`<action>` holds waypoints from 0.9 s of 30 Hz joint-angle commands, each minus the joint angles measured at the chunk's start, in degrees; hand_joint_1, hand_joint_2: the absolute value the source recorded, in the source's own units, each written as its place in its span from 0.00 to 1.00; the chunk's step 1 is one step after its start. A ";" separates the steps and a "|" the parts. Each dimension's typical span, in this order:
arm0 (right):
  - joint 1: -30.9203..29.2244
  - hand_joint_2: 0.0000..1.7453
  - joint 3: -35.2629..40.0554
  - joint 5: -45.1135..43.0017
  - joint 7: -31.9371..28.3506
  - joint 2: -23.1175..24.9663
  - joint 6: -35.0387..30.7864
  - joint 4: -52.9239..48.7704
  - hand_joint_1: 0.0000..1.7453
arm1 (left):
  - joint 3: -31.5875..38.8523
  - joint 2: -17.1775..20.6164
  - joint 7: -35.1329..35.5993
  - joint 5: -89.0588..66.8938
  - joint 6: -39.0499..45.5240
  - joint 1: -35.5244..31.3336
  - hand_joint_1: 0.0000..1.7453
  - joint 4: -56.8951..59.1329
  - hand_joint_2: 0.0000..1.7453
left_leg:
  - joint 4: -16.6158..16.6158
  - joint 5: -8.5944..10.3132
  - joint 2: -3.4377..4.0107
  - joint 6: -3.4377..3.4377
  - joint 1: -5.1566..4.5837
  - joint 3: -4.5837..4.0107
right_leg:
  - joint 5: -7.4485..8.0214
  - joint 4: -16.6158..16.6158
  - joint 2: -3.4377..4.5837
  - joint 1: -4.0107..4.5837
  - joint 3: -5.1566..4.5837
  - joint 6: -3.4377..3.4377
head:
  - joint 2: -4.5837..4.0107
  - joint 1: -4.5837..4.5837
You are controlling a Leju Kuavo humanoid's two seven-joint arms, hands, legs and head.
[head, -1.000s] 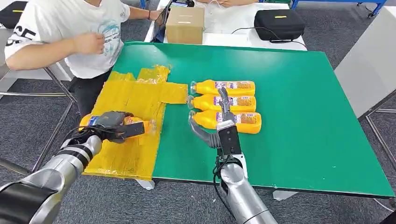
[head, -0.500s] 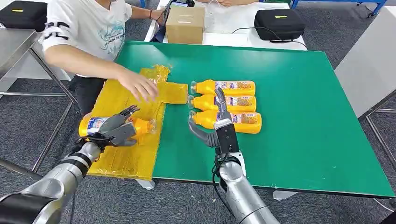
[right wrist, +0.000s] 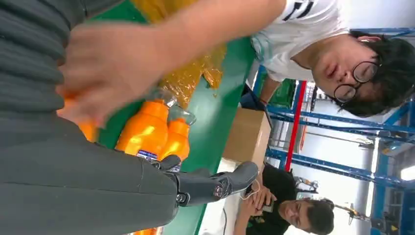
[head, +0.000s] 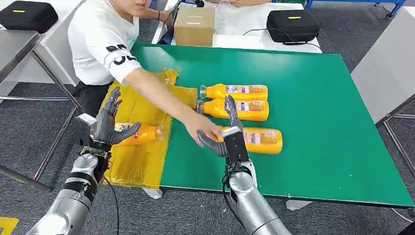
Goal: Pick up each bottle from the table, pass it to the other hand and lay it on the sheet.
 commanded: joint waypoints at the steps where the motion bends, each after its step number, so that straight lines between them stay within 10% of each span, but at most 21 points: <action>1: 1.34 1.00 0.71 2.06 1.94 -1.65 -1.18 -4.02 0.00 | 4.40 -9.03 1.11 1.23 -1.86 0.67 0.00 -1.05 1.00 | -0.02 -0.02 -0.21 -0.06 0.07 0.11 | -0.07 -0.06 -0.20 0.08 0.20 -0.10 | 0.00 0.00; 17: 4.40 1.00 1.10 6.57 5.44 -2.21 -4.62 -6.49 0.00 | -9.08 -13.33 8.74 4.87 0.37 7.68 0.00 -7.70 1.00 | -0.02 -0.05 -0.22 -0.03 -0.01 0.05 | -0.05 -0.09 -0.19 0.03 0.13 -0.07 | 0.00 0.00; 18: 4.62 0.00 1.36 8.13 6.34 -2.42 -5.63 -6.31 0.00 | -9.27 -13.18 8.82 5.07 0.56 7.96 0.00 -7.62 1.00 | -0.02 -0.04 -0.17 -0.02 -0.02 0.02 | -0.02 -0.09 -0.13 0.01 0.09 -0.05 | 0.00 0.00; 23: 5.53 0.00 2.06 11.80 8.52 -2.69 -7.75 -6.12 0.00 | -9.00 -12.86 8.64 5.48 0.99 8.68 0.00 -8.34 1.00 | -0.01 -0.03 -0.18 -0.05 0.01 0.02 | -0.02 -0.08 -0.15 0.04 0.09 -0.09 | 0.00 -0.02; 24: 6.76 1.00 2.35 13.89 8.90 -2.72 -9.17 -6.86 0.00 | -8.92 -12.82 8.64 5.45 1.24 9.05 0.00 -8.89 1.00 | -0.02 -0.02 -0.15 -0.03 -0.01 -0.01 | -0.01 -0.08 -0.13 0.03 0.05 -0.07 | 0.00 0.00; 27: 9.94 1.00 3.09 20.34 11.07 -3.20 -13.52 -8.79 0.00 | -8.40 -13.00 8.62 5.44 1.99 9.70 0.00 -9.75 1.00 | -0.04 -0.04 -0.19 -0.04 0.00 0.05 | -0.04 -0.11 -0.16 0.03 0.13 -0.07 | 0.00 0.00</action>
